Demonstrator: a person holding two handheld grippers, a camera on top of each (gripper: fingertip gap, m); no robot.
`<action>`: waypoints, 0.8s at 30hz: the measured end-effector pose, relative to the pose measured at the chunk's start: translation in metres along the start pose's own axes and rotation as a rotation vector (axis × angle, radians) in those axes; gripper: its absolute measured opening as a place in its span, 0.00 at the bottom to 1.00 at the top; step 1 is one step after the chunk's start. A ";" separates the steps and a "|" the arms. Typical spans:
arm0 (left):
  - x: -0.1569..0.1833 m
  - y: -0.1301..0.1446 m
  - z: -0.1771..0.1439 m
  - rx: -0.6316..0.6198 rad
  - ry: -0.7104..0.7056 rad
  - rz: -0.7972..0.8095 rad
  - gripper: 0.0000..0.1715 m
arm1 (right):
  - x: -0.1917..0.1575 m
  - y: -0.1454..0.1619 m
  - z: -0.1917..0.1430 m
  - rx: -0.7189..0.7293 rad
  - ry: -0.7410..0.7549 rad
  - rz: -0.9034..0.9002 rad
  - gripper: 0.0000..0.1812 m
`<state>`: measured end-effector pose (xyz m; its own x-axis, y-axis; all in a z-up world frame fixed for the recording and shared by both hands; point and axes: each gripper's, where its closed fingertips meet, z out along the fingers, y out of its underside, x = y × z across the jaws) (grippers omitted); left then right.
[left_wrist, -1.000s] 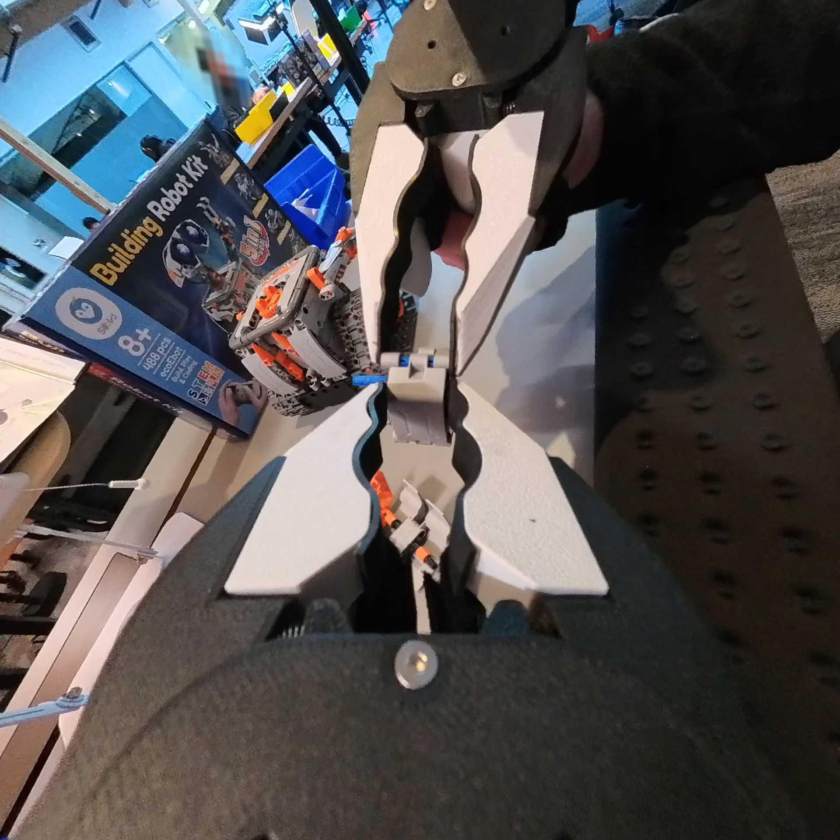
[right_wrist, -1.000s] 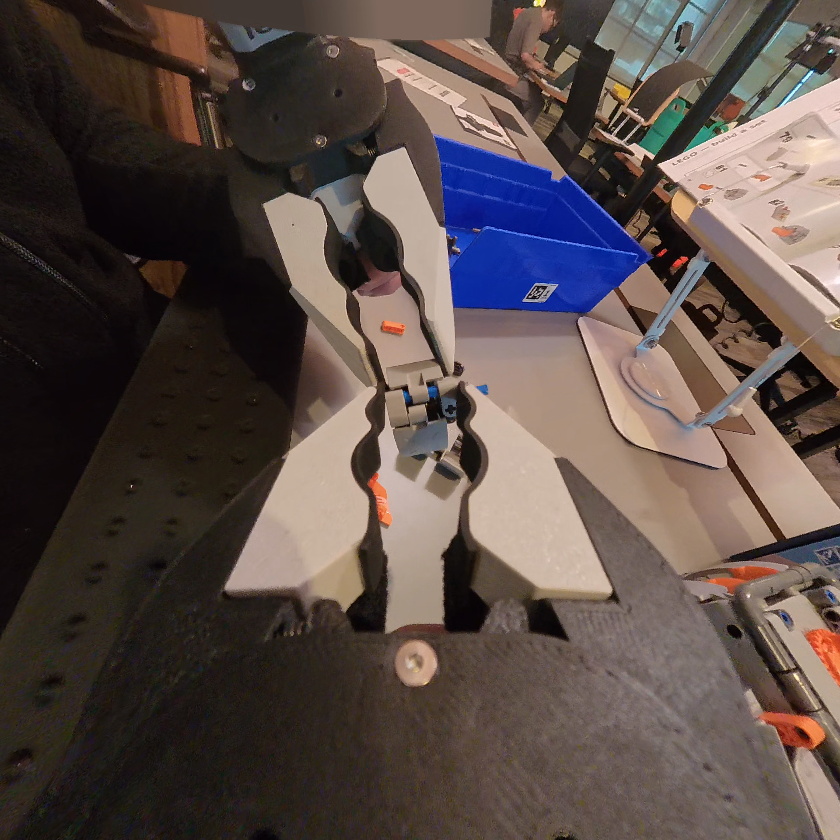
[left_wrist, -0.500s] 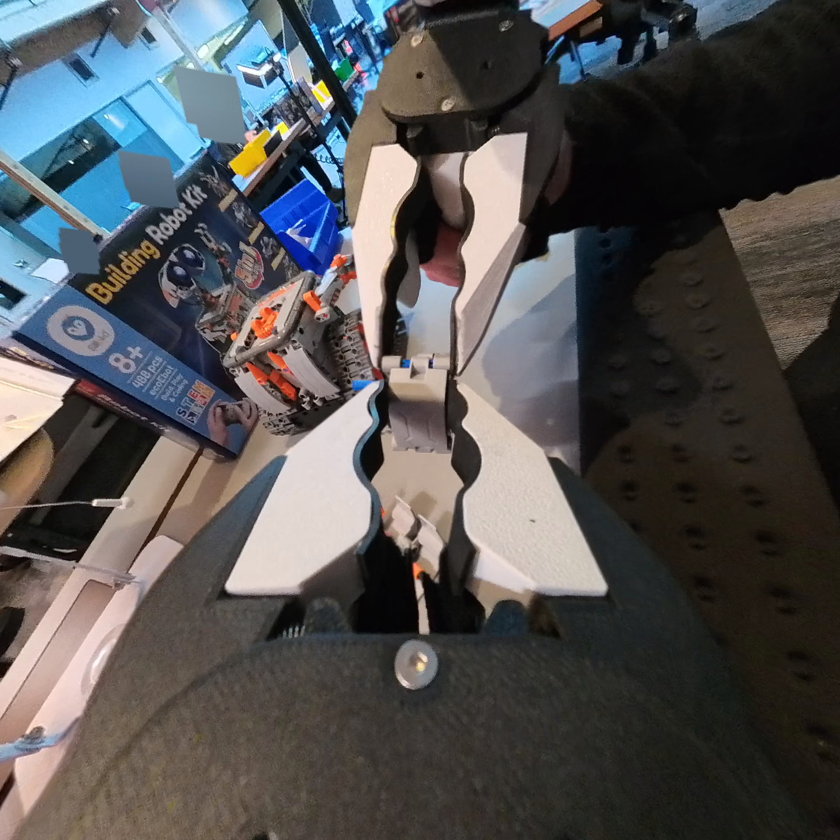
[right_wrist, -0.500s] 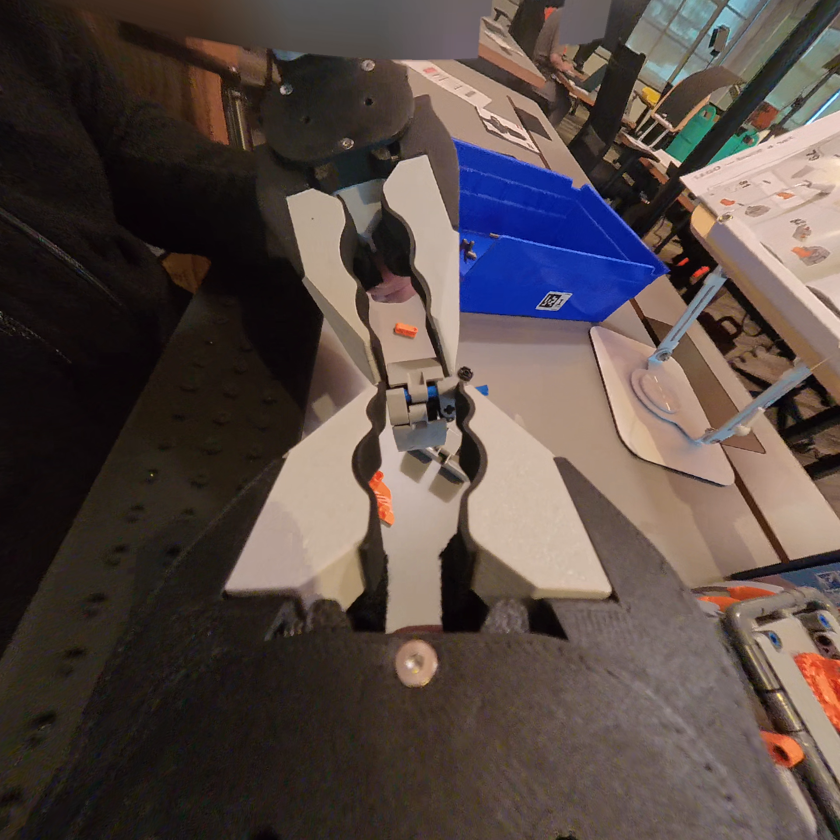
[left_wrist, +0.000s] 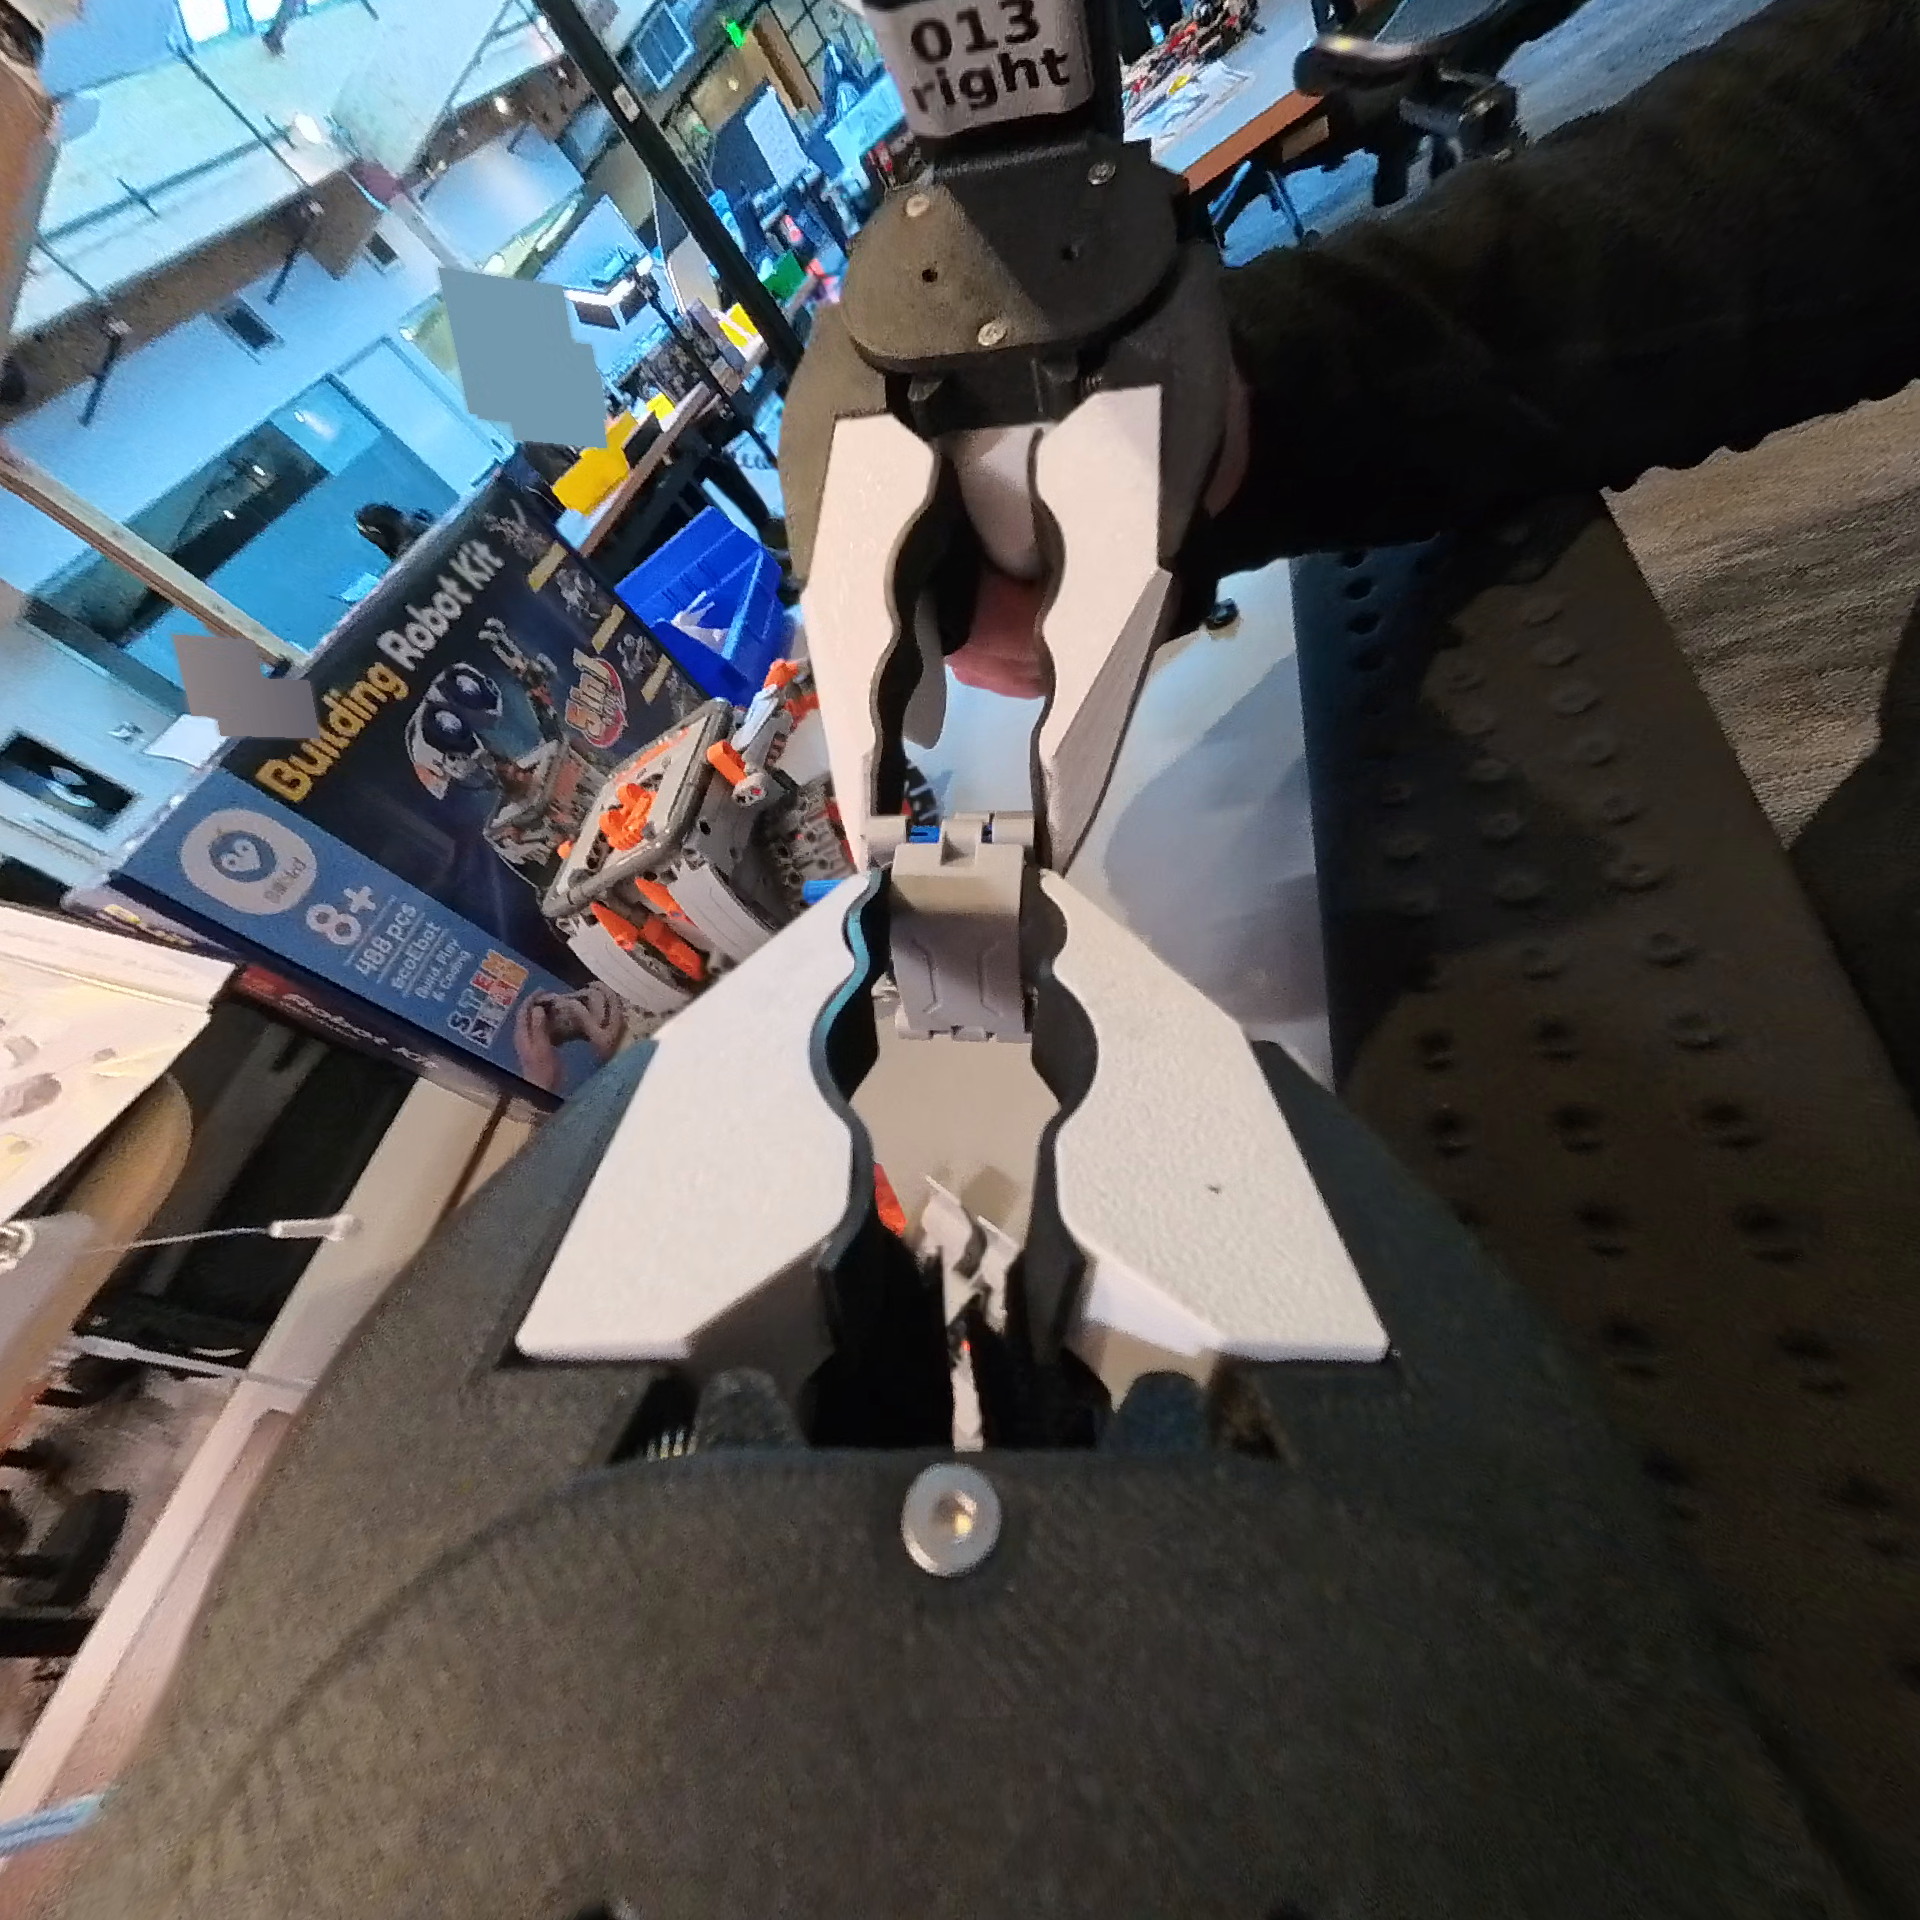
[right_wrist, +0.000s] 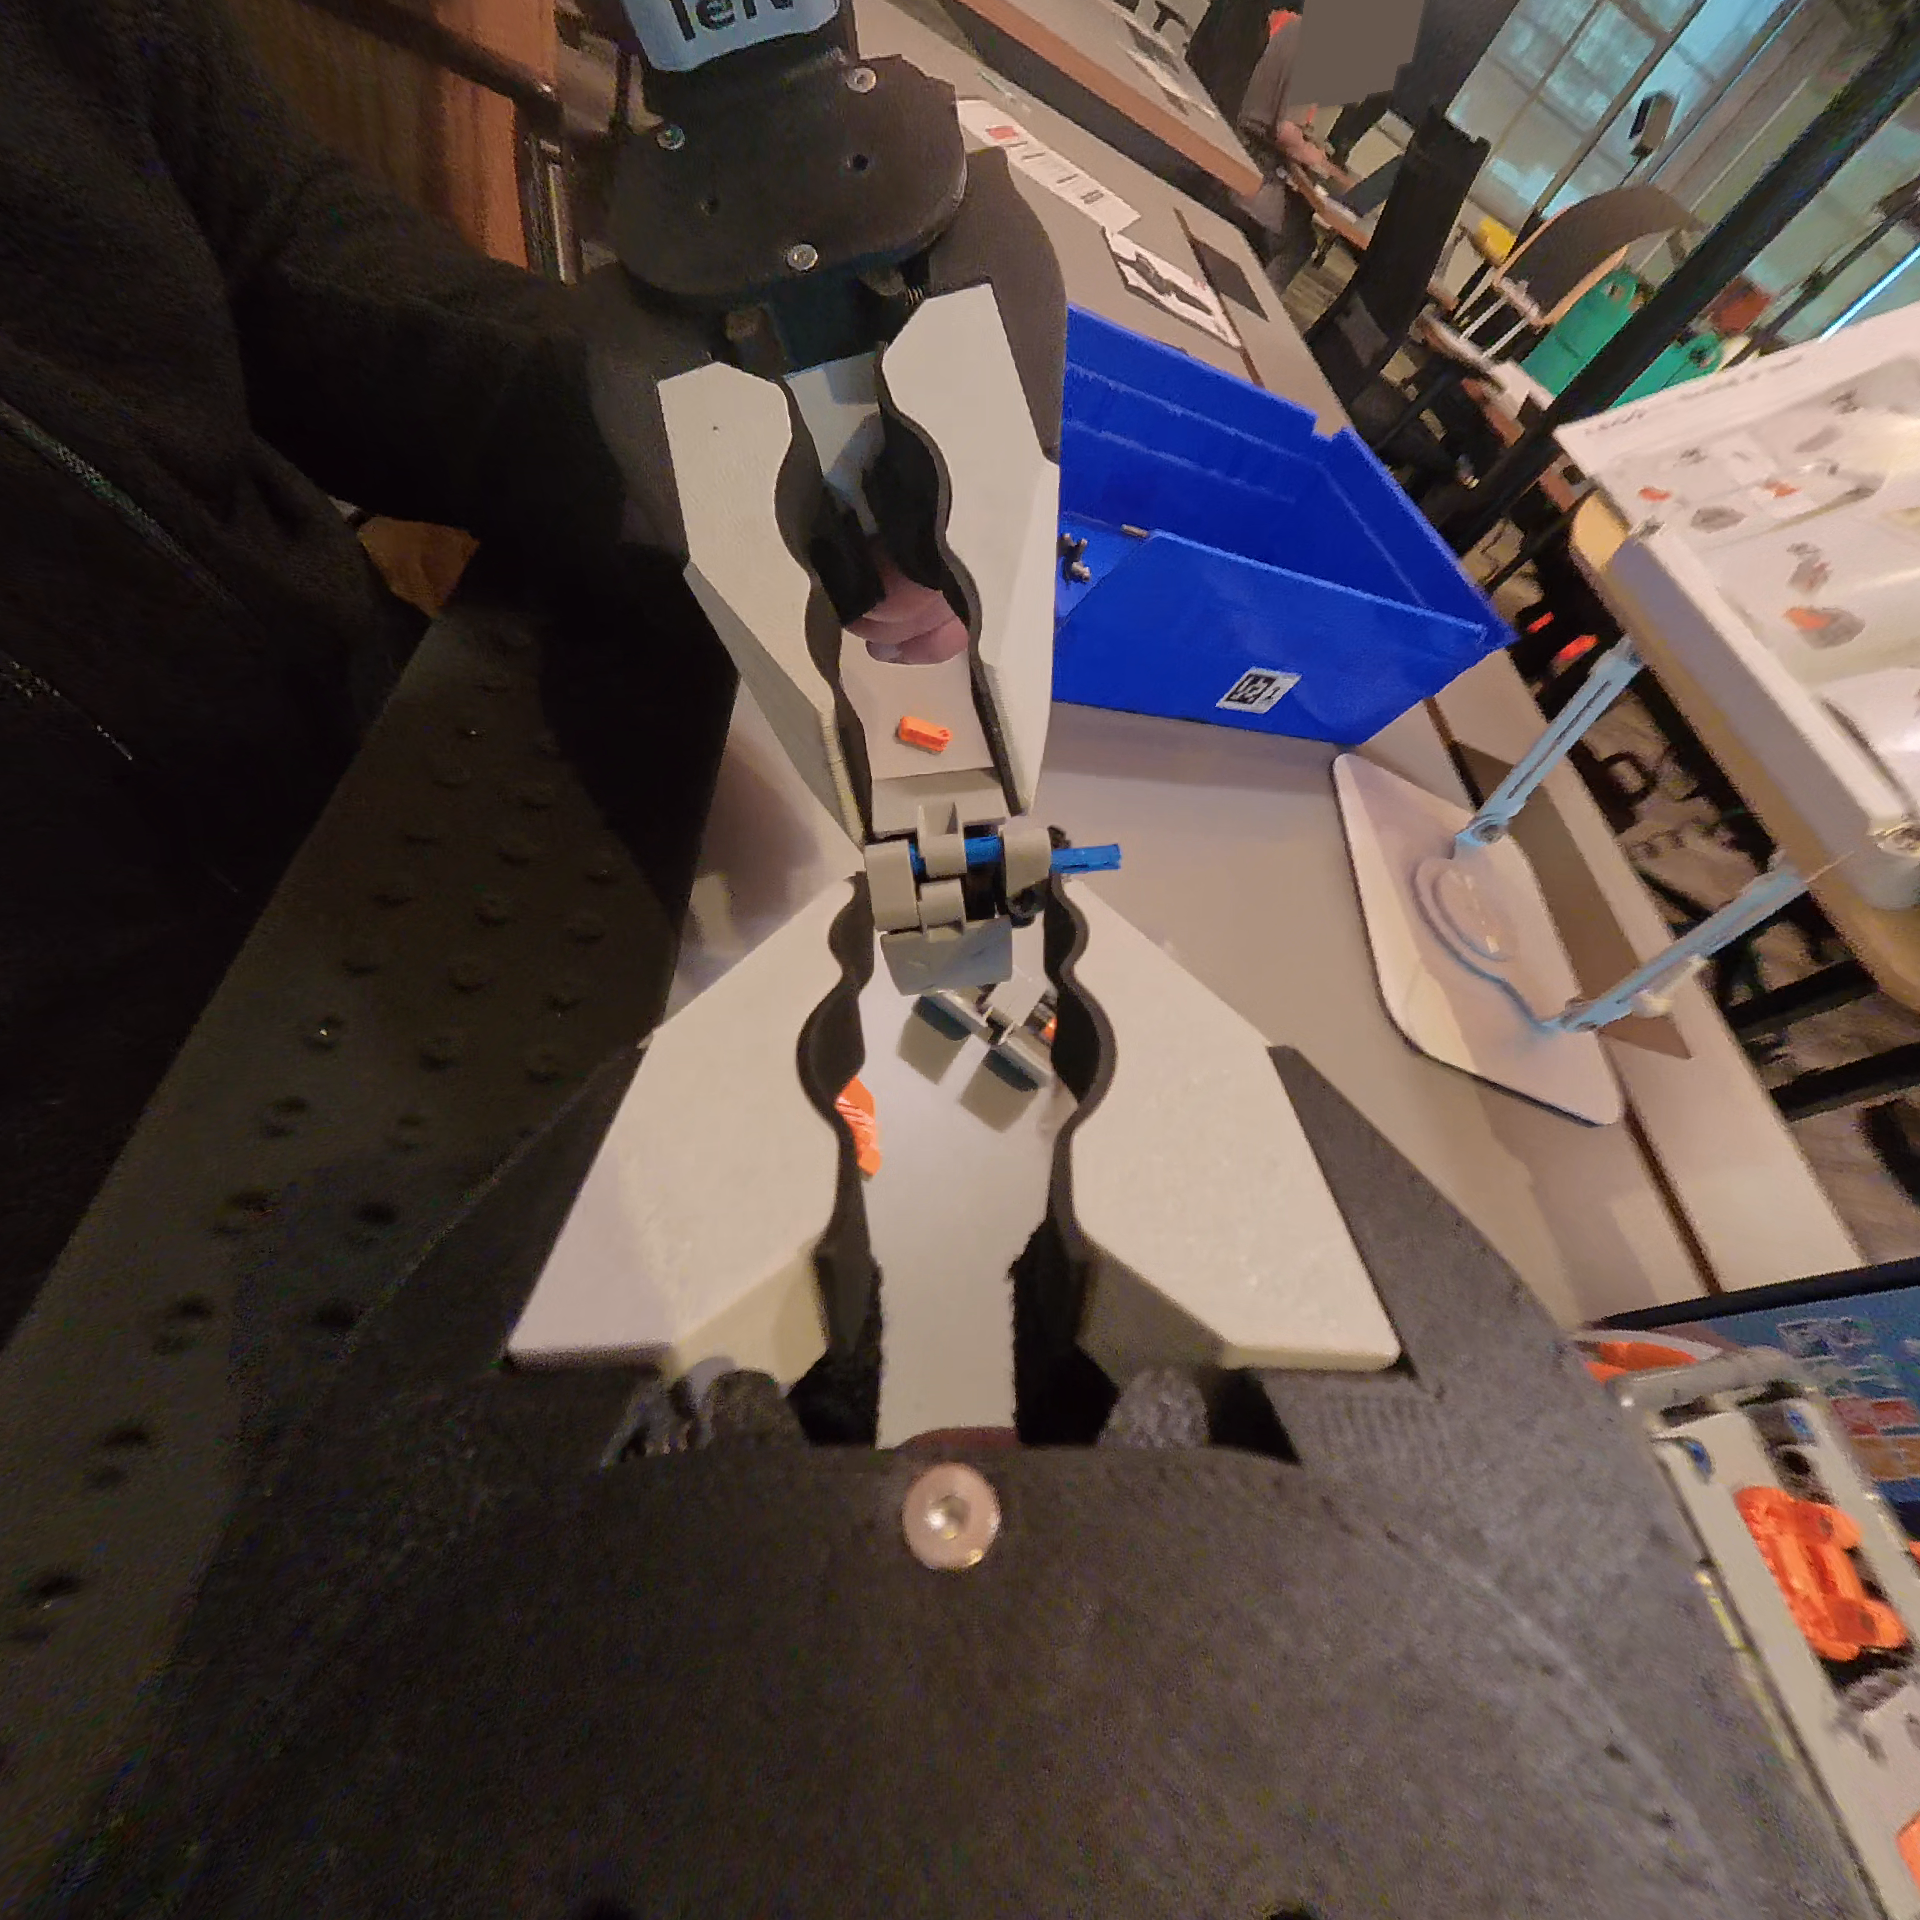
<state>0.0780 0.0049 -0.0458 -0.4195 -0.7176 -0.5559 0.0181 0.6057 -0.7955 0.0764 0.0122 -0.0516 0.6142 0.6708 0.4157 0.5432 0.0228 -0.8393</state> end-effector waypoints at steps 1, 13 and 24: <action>0.000 -0.001 0.000 0.002 -0.013 0.019 0.14 | 0.000 -0.001 -0.001 -0.001 0.015 -0.026 0.16; -0.001 0.002 -0.001 -0.051 -0.096 0.170 0.14 | 0.002 -0.004 0.000 -0.130 0.238 -0.339 0.15; -0.004 0.007 -0.001 -0.120 -0.178 0.302 0.14 | 0.005 -0.005 0.002 -0.272 0.418 -0.591 0.15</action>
<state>0.0787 0.0125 -0.0490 -0.2468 -0.5427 -0.8028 0.0056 0.8276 -0.5613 0.0754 0.0167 -0.0464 0.3143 0.2673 0.9109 0.9363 0.0710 -0.3439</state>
